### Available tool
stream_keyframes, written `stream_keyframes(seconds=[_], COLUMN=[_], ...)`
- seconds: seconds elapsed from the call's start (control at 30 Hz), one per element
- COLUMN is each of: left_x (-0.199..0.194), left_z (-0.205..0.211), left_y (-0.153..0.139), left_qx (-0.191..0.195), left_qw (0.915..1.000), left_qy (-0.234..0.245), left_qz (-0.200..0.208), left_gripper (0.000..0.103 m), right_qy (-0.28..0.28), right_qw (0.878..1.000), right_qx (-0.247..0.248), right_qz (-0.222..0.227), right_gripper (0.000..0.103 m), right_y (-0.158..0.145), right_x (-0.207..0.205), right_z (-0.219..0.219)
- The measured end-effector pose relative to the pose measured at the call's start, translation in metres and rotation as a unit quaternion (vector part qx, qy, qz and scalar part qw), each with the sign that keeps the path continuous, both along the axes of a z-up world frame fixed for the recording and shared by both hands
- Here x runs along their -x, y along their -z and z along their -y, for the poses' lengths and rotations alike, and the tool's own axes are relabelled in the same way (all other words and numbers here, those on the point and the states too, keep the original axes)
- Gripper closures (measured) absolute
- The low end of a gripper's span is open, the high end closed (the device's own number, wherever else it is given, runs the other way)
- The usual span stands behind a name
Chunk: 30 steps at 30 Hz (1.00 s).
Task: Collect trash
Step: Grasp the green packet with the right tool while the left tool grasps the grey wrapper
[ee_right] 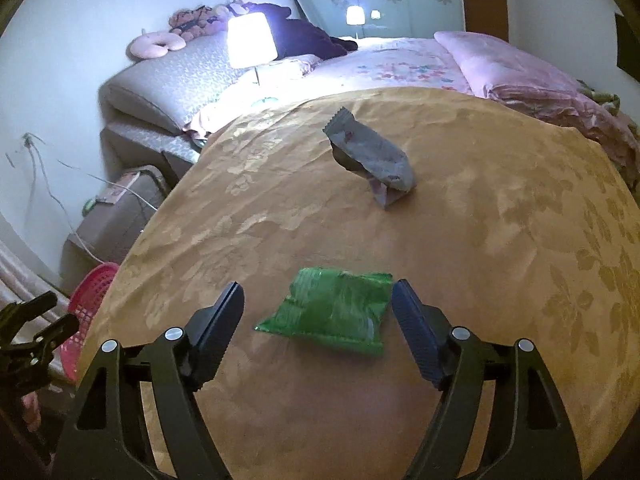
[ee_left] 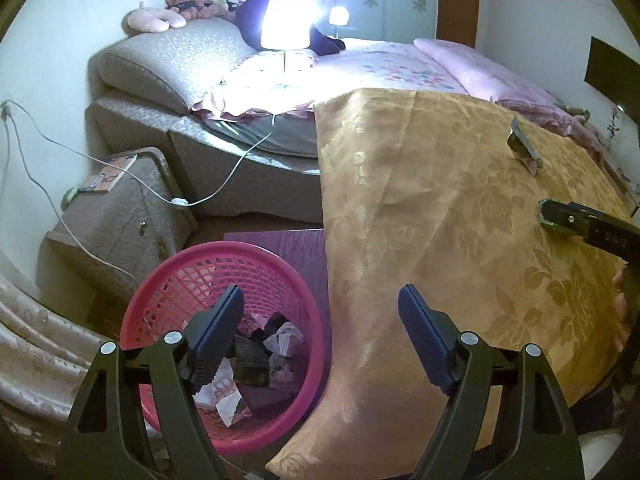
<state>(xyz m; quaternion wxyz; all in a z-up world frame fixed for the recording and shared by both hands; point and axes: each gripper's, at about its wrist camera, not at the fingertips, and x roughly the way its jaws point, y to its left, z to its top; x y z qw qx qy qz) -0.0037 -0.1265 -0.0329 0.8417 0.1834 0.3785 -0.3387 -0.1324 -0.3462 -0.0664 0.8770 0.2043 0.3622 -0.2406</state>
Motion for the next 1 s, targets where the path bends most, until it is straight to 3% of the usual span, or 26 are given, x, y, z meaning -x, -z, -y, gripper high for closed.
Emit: stream_keyframes(seconds=[0.37, 0.6, 1.0], left_x=[0.008, 0.017, 0.029], left_z=[0.012, 0.03, 0.098], left_y=[0.006, 0.007, -0.004], left_qx=[-0.005, -0.009, 0.015], left_qw=[0.9999, 0.9992, 0.9953], left_qy=[0.015, 0.038, 0.095], left_qz=[0.0, 0.0, -0.013], left_gripper=[0.027, 0.027, 0.027], right_qy=[0.003, 0.003, 0.07], right_qw=[1.0, 1.0, 0.997], right_qx=[0.012, 0.02, 0.036], right_qz=[-0.01, -0.013, -0.009], right_gripper=[0.057, 0.058, 0.058], right_y=[0.004, 0.004, 0.001], right_x=[0.002, 0.014, 0.064], right_z=[0.002, 0.002, 0.039])
